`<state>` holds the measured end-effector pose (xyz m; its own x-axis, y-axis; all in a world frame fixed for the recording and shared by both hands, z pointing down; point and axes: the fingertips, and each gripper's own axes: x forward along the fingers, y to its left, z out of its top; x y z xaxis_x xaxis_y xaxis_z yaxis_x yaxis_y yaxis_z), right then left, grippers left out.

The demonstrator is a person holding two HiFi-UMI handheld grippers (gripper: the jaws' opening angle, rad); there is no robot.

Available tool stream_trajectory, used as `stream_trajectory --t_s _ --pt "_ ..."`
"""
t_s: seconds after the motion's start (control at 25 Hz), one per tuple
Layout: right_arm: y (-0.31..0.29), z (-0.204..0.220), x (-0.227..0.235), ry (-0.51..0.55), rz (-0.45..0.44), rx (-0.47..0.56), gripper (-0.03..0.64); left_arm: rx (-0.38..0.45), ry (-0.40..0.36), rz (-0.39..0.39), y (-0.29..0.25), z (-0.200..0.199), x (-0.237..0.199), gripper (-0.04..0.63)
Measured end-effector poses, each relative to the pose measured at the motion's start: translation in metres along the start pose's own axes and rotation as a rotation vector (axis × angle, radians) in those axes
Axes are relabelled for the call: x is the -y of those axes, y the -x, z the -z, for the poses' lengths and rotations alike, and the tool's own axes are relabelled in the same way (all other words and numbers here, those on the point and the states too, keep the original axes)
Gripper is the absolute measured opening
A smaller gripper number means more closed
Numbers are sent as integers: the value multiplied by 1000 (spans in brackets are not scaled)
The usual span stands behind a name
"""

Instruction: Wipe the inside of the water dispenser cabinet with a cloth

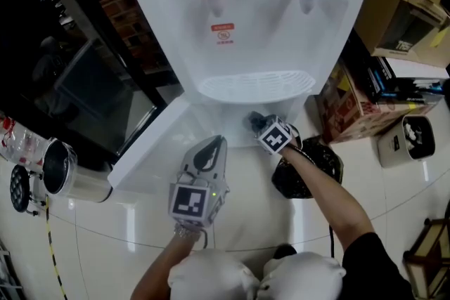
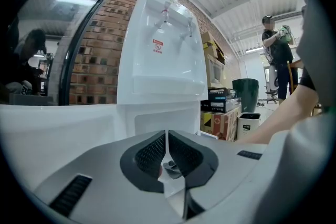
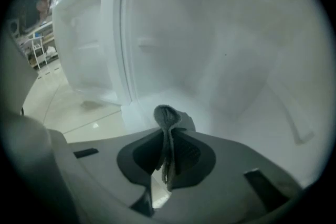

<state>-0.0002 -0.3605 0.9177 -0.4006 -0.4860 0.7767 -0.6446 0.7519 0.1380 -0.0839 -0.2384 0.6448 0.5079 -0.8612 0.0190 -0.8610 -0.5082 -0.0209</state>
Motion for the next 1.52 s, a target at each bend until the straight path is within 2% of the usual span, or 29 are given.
stream_trajectory --t_s 0.12,0.24,0.32,0.4,0.52,0.68,0.88,1.16,1.32,1.4,1.52 --pt "15 -14 -3 -66 -27 97 22 7 -1 0 -2 -1 0 21" --pt "36 -30 -6 -245 -59 276 23 7 -1 -4 -1 -2 0 21" --pt "62 -41 -6 -348 -43 391 21 7 8 -14 0 -7 0 21" --pt "94 -46 -6 -372 9 460 21 8 23 -24 3 -18 4 21" --pt "163 -53 -25 -361 53 509 21 -18 13 0 21 -55 27 21" --pt "281 -78 -53 -354 62 535 21 -54 -11 49 46 -137 58 21" --pt "433 -130 -52 -361 105 574 21 -89 -40 64 66 -257 75 21" --pt "672 -273 -27 -379 175 660 21 -55 36 -4 95 -486 89 21" --pt "778 -348 -24 -326 180 684 22 -22 84 -46 107 -606 92 18" --pt "812 -366 -31 -337 172 696 21 -18 88 -55 120 -643 95 18" --pt "847 -384 -30 -377 158 714 21 -21 64 -59 128 -678 99 18"
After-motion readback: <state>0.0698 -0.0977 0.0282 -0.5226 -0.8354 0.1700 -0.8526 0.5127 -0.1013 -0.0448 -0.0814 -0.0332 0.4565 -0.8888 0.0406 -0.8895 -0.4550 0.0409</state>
